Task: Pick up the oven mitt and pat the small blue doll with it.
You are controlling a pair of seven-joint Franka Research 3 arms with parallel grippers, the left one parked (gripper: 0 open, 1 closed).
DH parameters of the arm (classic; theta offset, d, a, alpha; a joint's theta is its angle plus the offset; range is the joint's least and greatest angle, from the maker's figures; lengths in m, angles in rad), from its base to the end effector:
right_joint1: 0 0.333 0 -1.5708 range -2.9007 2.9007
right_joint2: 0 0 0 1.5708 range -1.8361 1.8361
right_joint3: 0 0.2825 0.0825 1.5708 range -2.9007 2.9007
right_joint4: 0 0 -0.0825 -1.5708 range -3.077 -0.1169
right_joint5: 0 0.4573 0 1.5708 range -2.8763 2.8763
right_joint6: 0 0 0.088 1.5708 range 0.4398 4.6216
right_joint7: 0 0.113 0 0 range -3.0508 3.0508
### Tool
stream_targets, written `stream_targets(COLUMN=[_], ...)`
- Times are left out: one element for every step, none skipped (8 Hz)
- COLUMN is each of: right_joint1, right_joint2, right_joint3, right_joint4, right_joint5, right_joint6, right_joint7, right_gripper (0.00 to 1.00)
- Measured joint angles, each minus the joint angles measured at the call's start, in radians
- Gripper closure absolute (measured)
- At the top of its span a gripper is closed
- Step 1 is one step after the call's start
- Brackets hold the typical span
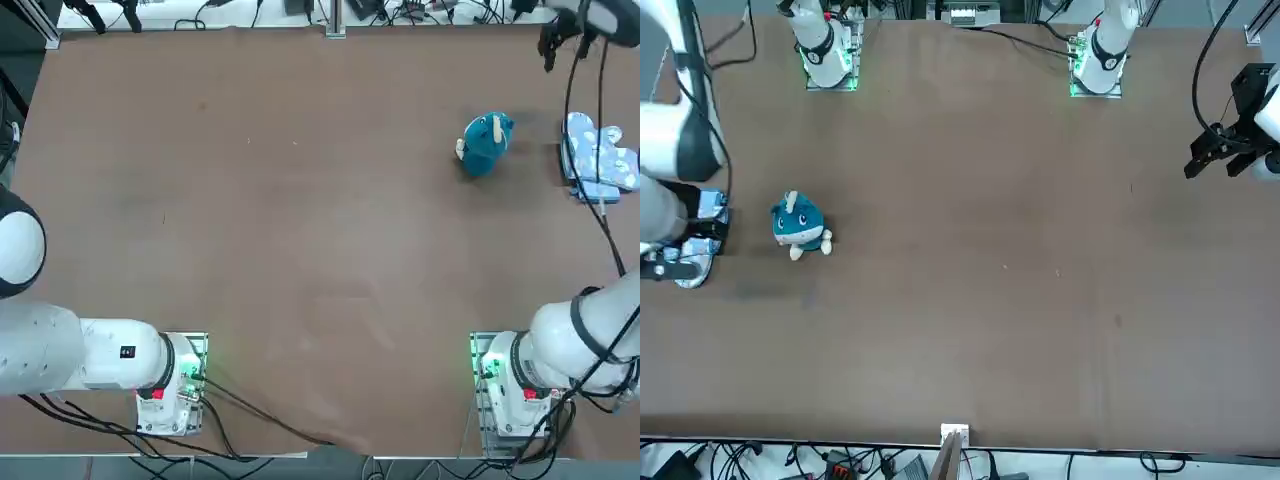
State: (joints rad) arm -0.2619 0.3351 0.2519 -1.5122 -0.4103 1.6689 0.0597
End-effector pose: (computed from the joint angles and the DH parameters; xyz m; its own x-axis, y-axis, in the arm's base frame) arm 0.7001 -0.0645 0.4119 0.9879 -0.0264 -0.1531 0.0240 -0.9478 0.3180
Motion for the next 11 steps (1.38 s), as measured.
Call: stream_targets(right_joint1=[-0.002,-0.007,-0.011,-0.013,-0.011,-0.009,-0.002,0.016,0.048,0.092,0.136], right_joint2=[-0.016,-0.03,-0.037,-0.04,-0.041,-0.043,-0.054,-0.078,-0.109,-0.139,-0.166], right_joint3=[0.0,-0.001,-0.004,-0.004,-0.001,0.004,0.007,0.0,-0.029,-0.08,-0.135], right_joint4=[0.053,0.1,0.143,0.186,0.221,0.249,0.277,0.286,0.281,0.263,0.237], right_joint5=[0.072,0.142,0.192,0.219,0.23,0.232,0.236,0.25,0.282,0.326,0.356], right_joint6=[-0.053,-0.1,-0.143,-0.183,-0.209,-0.215,-0.218,-0.23,-0.245,-0.255,-0.256], right_joint7=[-0.02,-0.046,-0.07,-0.081,-0.082,-0.082,-0.082,-0.082,-0.082,-0.082,-0.082], right_gripper=[0.0,0.0,0.0,0.0,0.0,0.0,0.0,0.0,0.0,0.0,0.0])
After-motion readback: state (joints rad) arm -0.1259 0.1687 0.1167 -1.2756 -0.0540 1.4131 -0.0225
